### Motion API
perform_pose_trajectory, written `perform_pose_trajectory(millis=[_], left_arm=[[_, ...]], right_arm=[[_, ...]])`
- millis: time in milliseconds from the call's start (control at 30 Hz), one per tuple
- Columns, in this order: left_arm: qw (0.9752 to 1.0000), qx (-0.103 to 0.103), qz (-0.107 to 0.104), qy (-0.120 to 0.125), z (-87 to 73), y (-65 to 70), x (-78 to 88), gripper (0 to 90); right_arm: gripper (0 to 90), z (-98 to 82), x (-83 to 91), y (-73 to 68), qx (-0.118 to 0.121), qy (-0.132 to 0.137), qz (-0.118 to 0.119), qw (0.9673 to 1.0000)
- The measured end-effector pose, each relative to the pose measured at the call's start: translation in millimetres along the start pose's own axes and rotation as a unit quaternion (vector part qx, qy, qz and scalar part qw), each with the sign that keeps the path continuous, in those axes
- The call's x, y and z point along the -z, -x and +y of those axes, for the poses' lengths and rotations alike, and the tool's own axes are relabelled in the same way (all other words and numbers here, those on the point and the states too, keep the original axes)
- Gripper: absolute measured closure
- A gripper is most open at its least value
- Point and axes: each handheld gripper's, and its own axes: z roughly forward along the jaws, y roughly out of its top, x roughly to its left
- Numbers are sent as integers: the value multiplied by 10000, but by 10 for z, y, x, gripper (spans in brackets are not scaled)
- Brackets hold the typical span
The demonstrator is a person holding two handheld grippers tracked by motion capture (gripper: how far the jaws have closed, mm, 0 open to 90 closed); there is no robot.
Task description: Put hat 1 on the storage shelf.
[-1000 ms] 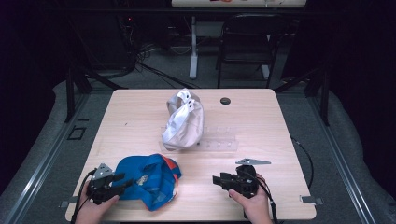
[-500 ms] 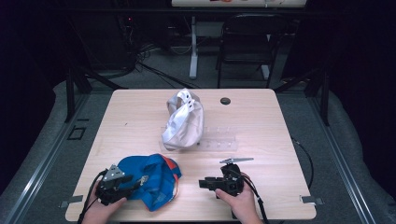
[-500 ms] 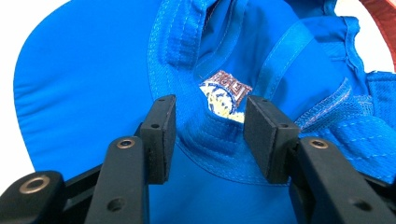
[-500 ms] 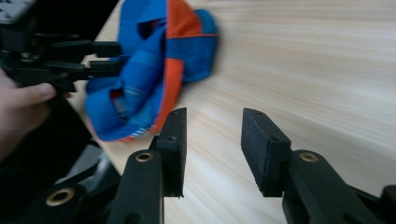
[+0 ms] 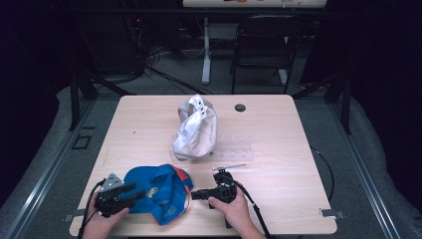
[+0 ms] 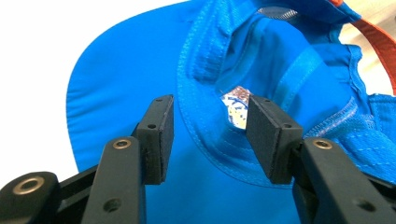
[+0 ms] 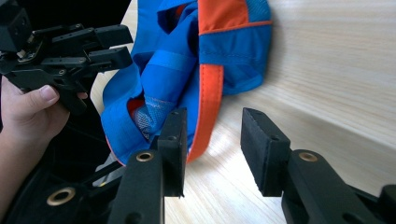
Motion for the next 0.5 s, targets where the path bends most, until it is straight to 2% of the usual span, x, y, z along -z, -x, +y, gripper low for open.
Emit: perform_pose_trajectory(millis=[167,333,500], left_arm=[[10000,15,32,-1,-9,-16,2,524],[10000,-6,28,-2,-8,-18,-2,524],[10000,-26,42,-2,-9,-28,4,525]], right_arm=[[622,18,-118,-11,-68,-248,57,9997],[623,19,-234,-6,-247,-267,246,9990],[631,17,-312,-8,-242,-427,308,9983]])
